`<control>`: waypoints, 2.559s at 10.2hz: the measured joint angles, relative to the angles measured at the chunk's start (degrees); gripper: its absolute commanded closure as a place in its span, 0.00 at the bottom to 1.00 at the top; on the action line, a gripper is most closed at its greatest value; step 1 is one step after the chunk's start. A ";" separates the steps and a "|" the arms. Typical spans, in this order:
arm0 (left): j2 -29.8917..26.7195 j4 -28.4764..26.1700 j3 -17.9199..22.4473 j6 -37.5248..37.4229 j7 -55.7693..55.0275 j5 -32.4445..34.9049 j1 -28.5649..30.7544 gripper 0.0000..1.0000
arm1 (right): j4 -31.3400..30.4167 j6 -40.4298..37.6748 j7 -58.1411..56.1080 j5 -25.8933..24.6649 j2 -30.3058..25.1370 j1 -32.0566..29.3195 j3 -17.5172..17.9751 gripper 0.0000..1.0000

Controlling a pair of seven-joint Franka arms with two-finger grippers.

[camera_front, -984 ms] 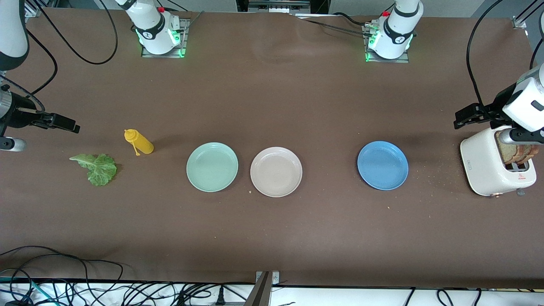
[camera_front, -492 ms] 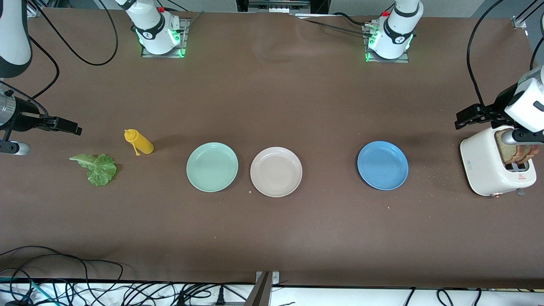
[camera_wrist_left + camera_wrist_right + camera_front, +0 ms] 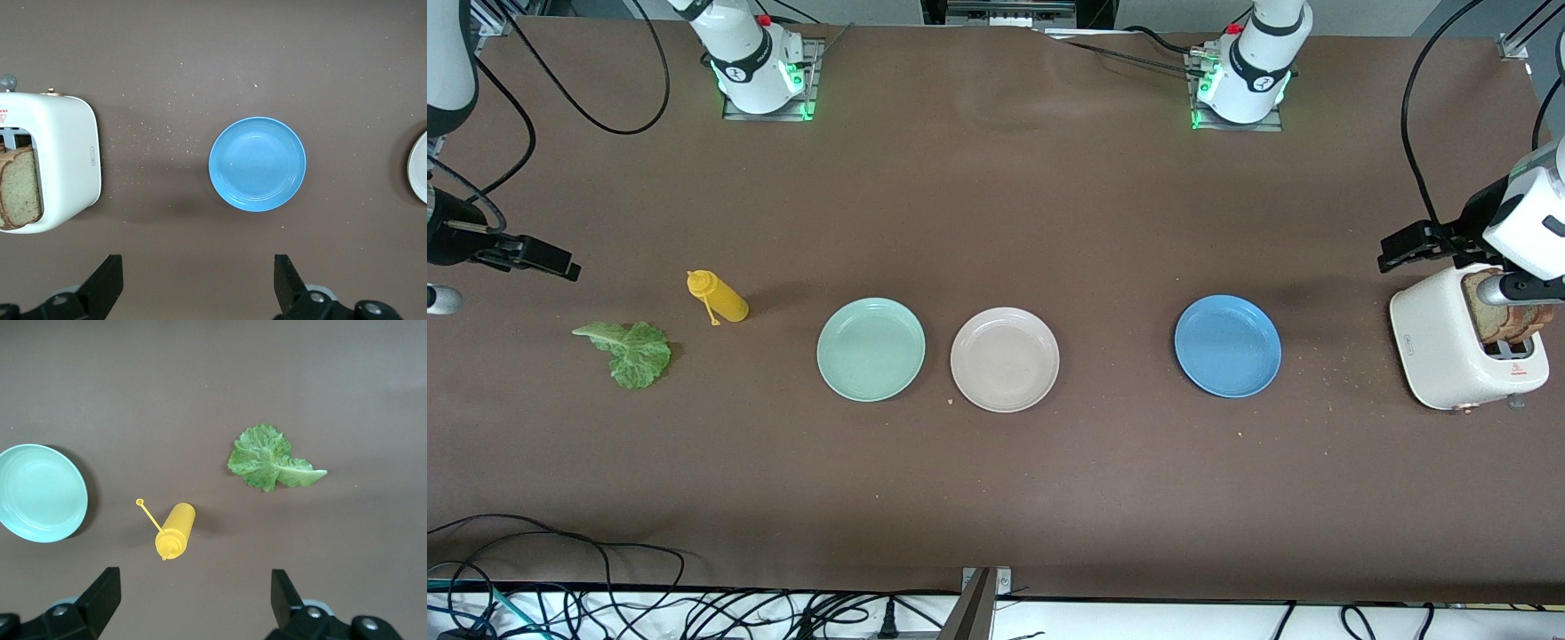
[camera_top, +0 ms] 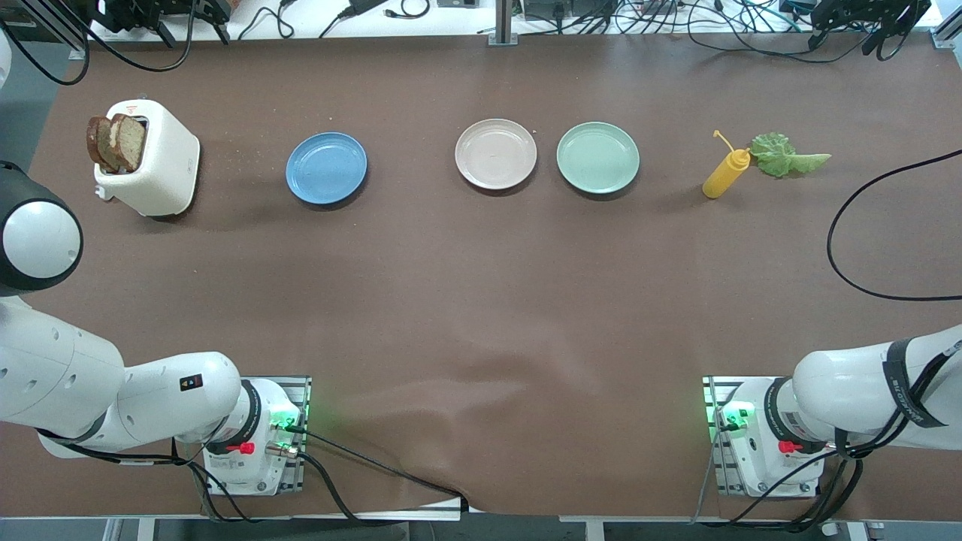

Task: Make sandwich on beige plate with both arms

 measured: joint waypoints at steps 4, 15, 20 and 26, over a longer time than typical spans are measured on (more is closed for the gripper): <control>0.71 0.30 0.09 0.06 -0.20 0.04 0.46 0.00 | 0.00 0.00 0.00 -0.01 -0.52 0.00 0.00 0.00; 0.65 3.44 0.13 0.01 -0.26 0.05 0.99 0.00 | -0.01 -0.02 -0.03 -0.04 -0.52 -0.01 -0.01 0.00; 0.65 3.44 -0.42 0.01 -0.26 0.03 0.68 0.00 | -0.04 -0.08 -0.03 -0.05 -0.52 -0.01 -0.01 0.00; 1.15 3.44 -0.86 0.02 -0.26 0.03 -2.51 0.00 | -0.06 -0.09 -0.03 -0.07 -0.42 -0.05 -0.07 0.00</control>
